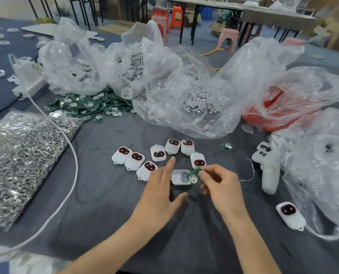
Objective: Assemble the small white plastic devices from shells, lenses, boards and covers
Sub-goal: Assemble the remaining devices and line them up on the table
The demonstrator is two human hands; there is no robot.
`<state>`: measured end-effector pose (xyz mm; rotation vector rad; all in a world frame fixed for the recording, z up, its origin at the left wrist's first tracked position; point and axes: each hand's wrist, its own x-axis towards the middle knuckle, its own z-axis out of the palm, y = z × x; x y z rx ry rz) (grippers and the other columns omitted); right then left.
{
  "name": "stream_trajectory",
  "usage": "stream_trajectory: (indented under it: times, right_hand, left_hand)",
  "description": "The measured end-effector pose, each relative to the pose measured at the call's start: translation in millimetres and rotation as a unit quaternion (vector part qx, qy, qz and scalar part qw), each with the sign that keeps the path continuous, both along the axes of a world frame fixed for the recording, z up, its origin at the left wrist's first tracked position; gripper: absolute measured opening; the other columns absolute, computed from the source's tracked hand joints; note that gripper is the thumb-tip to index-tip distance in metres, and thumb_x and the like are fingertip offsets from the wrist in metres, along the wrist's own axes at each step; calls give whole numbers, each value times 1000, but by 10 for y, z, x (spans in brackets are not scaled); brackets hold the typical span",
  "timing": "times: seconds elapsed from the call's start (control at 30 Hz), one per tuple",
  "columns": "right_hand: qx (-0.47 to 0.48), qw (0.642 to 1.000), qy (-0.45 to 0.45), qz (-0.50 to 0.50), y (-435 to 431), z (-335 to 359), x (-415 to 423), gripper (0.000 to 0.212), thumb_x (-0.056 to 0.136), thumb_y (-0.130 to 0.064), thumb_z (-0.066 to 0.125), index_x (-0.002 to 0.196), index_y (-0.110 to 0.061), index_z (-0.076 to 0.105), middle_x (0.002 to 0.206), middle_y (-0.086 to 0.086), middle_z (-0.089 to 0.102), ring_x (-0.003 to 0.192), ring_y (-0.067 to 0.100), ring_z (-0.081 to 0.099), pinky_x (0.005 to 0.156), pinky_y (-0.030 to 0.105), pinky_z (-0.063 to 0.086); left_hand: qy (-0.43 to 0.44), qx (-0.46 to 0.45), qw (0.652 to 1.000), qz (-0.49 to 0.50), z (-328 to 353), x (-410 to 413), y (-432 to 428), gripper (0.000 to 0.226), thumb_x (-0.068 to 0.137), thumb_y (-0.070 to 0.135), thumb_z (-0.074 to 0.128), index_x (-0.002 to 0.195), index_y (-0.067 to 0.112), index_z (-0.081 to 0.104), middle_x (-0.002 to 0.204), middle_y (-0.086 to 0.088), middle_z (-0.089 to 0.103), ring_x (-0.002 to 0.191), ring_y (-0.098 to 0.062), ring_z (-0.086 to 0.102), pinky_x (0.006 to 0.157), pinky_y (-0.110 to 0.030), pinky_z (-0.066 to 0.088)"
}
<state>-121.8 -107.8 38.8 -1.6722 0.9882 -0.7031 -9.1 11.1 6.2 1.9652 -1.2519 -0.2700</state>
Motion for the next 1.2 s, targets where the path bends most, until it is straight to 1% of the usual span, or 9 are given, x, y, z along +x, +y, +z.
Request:
stream_trajectory:
  times: [0.13, 0.27, 0.4, 0.47, 0.53, 0.83, 0.9, 1.07, 1.2]
  right_hand:
    - [-22, 999, 45, -1, -96, 58, 185, 18, 81, -7, 71, 75, -23, 69, 61, -3, 68, 52, 11, 64, 55, 28, 52]
    - [-39, 996, 82, -10, -62, -5, 248, 21, 79, -13, 74, 68, -29, 66, 65, -6, 70, 57, 9, 64, 69, 30, 55]
    - [-37, 995, 88, -21, -9, -62, 260, 22, 80, -13, 73, 68, -30, 65, 66, -8, 69, 57, 3, 61, 64, 21, 50]
    - [-48, 994, 90, -30, 14, -69, 274, 21, 80, -13, 73, 69, -30, 65, 65, -11, 67, 59, -2, 61, 57, 8, 43]
    - [-57, 993, 93, -38, 27, -71, 288, 20, 80, -14, 73, 70, -29, 65, 65, -14, 66, 64, -8, 61, 56, 3, 41]
    - [-72, 990, 111, -46, 89, -102, 312, 16, 81, -18, 74, 72, -28, 66, 67, -14, 67, 66, -5, 63, 57, 4, 42]
    - [-76, 989, 114, -51, 109, -106, 311, 12, 81, -19, 74, 74, -27, 68, 69, -13, 68, 68, -3, 64, 60, 6, 44]
    - [-110, 984, 126, -63, 193, -111, 325, 4, 82, -20, 71, 81, -23, 69, 75, -8, 70, 75, 9, 66, 75, 33, 54]
    - [-161, 979, 104, -71, 236, -127, 330, 6, 79, -13, 73, 82, -17, 70, 87, -4, 62, 74, 15, 62, 74, 36, 52]
  left_hand:
    - [-85, 21, 995, 44, 0, 23, -95, 89, 83, 43, 68, 151, 25, 14, 135, 5, 48, 132, -13, 28, 107, -21, 13]
    - [-117, 22, 992, 50, -27, 121, -83, 79, 82, 40, 64, 149, 22, 28, 131, 11, 54, 137, -12, 27, 115, -34, 0]
    - [-91, 10, 995, 50, -69, 177, -78, 78, 83, 35, 66, 149, 22, 26, 123, 19, 57, 134, -6, 27, 117, -34, -12]
    - [-85, 13, 995, 44, -86, 179, -87, 79, 84, 34, 66, 150, 22, 24, 121, 22, 57, 134, -5, 26, 118, -37, -9]
    - [-78, 18, 996, 41, -96, 180, -97, 81, 84, 35, 67, 150, 23, 23, 118, 23, 58, 131, -3, 26, 118, -39, -5]
    - [-67, 19, 996, 51, -89, 176, -100, 85, 84, 44, 67, 151, 25, 19, 115, 22, 57, 128, -1, 24, 117, -31, -8]
    - [-68, 15, 996, 52, -81, 171, -96, 83, 84, 44, 66, 151, 24, 21, 115, 20, 57, 129, -2, 25, 117, -30, -8]
    - [-87, 15, 995, 54, -75, 159, -91, 80, 86, 47, 63, 151, 25, 22, 119, 17, 57, 132, -3, 25, 114, -25, -15]
    - [-102, 19, 993, 49, -72, 150, -81, 74, 86, 48, 63, 148, 28, 29, 123, 13, 58, 135, -6, 29, 117, -31, -10]
